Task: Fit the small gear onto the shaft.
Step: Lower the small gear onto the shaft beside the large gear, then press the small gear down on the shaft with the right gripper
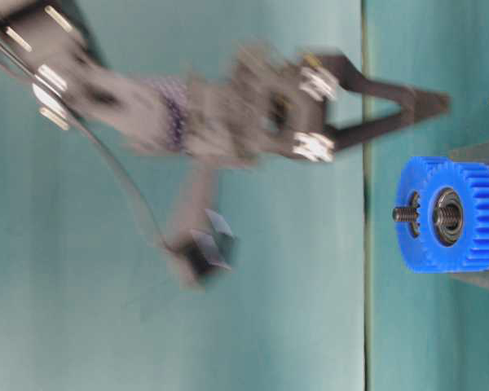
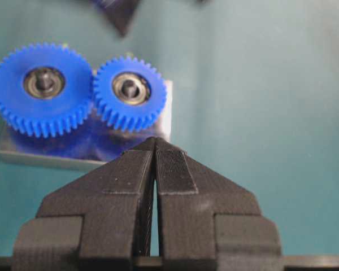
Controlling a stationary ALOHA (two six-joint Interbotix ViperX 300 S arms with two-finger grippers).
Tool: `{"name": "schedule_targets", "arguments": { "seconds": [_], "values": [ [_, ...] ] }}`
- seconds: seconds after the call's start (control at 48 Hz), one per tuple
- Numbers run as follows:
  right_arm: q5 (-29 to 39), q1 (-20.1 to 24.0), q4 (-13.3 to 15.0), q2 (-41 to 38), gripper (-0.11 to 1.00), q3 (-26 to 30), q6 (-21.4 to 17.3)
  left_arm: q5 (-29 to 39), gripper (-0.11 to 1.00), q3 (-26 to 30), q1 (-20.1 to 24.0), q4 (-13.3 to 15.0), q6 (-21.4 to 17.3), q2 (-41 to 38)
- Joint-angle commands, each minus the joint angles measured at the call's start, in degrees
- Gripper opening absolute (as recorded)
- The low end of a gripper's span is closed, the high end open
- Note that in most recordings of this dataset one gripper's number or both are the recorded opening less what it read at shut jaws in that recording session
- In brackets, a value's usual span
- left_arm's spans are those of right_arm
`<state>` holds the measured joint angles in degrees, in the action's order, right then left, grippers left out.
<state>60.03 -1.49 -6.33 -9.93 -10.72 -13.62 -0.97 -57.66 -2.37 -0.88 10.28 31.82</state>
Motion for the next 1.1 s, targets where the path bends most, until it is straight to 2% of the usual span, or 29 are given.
{"name": "schedule_targets", "arguments": {
  "seconds": [0.0, 0.146, 0.562, 0.875, 1.083],
  "values": [
    [-3.25, -0.09, 0.26, 3.52, -0.01, 0.79, -1.32, -0.44, 0.00, 0.62, -0.18, -0.18, 0.00, 0.18],
    [-8.53, -0.53, 0.26, 2.20, -0.01, 2.90, -1.05, -0.53, 0.00, 0.70, -0.09, -0.18, 0.00, 0.09],
    [-9.23, -2.11, 0.26, -5.89, -0.01, 8.17, 0.88, -0.70, 0.00, 0.88, -0.09, -0.09, 0.00, 0.00],
    [-8.53, -3.69, 0.09, -5.80, -0.01, 4.83, 0.70, -0.70, 0.00, 0.70, -0.09, -0.18, 0.00, 0.00],
    [-7.56, 0.44, -1.32, -2.81, -0.01, -0.26, -1.32, -0.70, 0.00, 0.53, -0.18, -0.18, 0.00, 0.09]
  ]
}}
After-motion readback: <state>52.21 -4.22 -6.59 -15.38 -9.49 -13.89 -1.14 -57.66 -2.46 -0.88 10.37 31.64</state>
